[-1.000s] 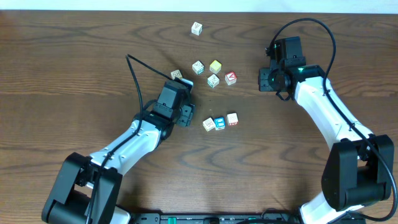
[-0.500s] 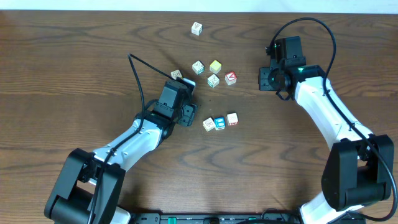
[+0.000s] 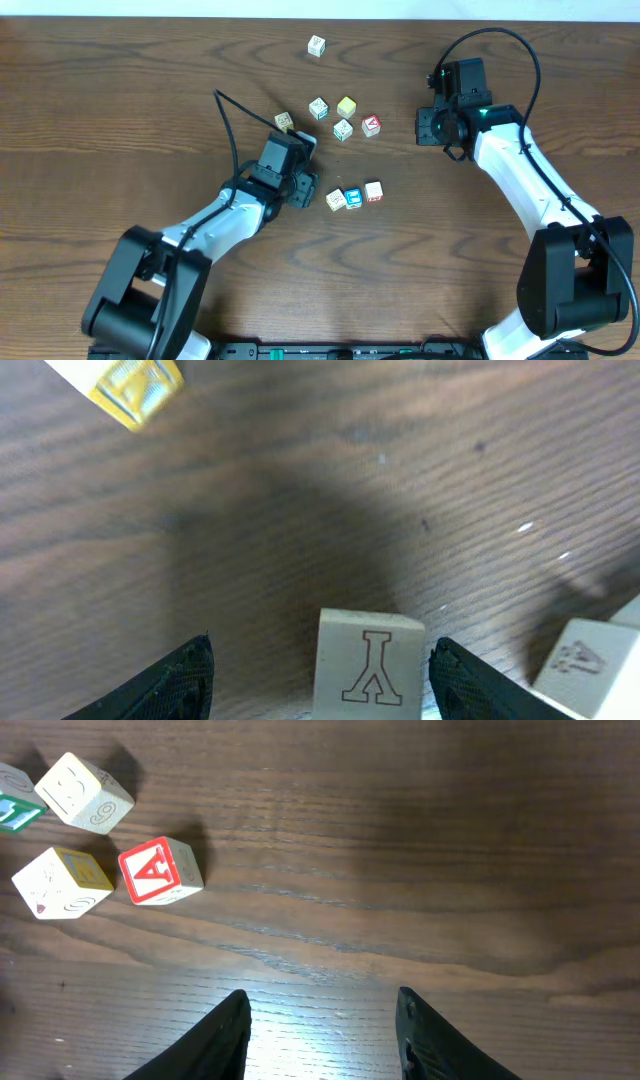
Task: Lift 4 blocks
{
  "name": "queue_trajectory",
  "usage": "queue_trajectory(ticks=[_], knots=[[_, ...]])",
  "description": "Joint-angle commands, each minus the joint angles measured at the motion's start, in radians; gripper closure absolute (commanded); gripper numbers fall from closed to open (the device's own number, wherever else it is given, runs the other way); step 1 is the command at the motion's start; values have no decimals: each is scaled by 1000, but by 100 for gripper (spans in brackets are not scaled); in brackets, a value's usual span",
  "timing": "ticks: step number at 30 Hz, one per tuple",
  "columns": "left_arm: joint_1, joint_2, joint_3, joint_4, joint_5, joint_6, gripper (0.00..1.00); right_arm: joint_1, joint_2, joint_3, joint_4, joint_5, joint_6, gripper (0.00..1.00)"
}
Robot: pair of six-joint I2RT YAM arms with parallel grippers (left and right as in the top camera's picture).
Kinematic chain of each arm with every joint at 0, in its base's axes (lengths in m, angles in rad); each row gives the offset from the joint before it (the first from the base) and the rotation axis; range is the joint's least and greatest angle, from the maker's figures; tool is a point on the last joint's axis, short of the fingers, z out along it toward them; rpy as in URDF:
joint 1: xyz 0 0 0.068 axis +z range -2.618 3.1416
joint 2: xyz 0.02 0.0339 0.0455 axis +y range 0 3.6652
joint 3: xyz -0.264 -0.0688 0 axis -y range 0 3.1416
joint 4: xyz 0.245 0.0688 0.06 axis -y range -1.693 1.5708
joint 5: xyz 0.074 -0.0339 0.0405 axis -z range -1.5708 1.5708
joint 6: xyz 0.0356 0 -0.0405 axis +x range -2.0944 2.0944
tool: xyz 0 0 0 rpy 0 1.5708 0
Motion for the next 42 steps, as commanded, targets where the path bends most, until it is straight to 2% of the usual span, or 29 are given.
queue_trajectory(ticks=[1, 3, 13, 14, 16, 18, 27, 34, 36, 38, 42], knots=[[2, 16, 21, 1, 16, 6, 37, 5, 6, 19, 3, 10, -7, 56], [2, 16, 21, 5, 16, 6, 41, 5, 6, 19, 3, 10, -7, 55], [1, 15, 21, 16, 16, 6, 41, 5, 6, 19, 8, 10, -7, 55], [1, 14, 21, 16, 16, 6, 43, 5, 6, 19, 10, 11, -7, 55], [-1, 8, 21, 15, 16, 6, 60, 5, 6, 19, 13, 11, -7, 55], [-2, -3, 21, 15, 15, -1, 63, 5, 6, 19, 14, 11, -7, 55], [-3, -37, 21, -22, 13, -98, 63, 5, 6, 19, 14, 11, -7, 55], [-42, -37, 21, -83, 12, -107, 63, 5, 6, 19, 14, 11, -8, 55], [-53, -37, 21, -78, 11, -106, 60, 5, 6, 19, 14, 11, -8, 55], [-58, -37, 21, -71, -6, -106, 50, 5, 6, 19, 14, 11, -8, 55], [-58, -37, 21, -67, -23, -102, 47, 5, 6, 19, 14, 11, -8, 55]])
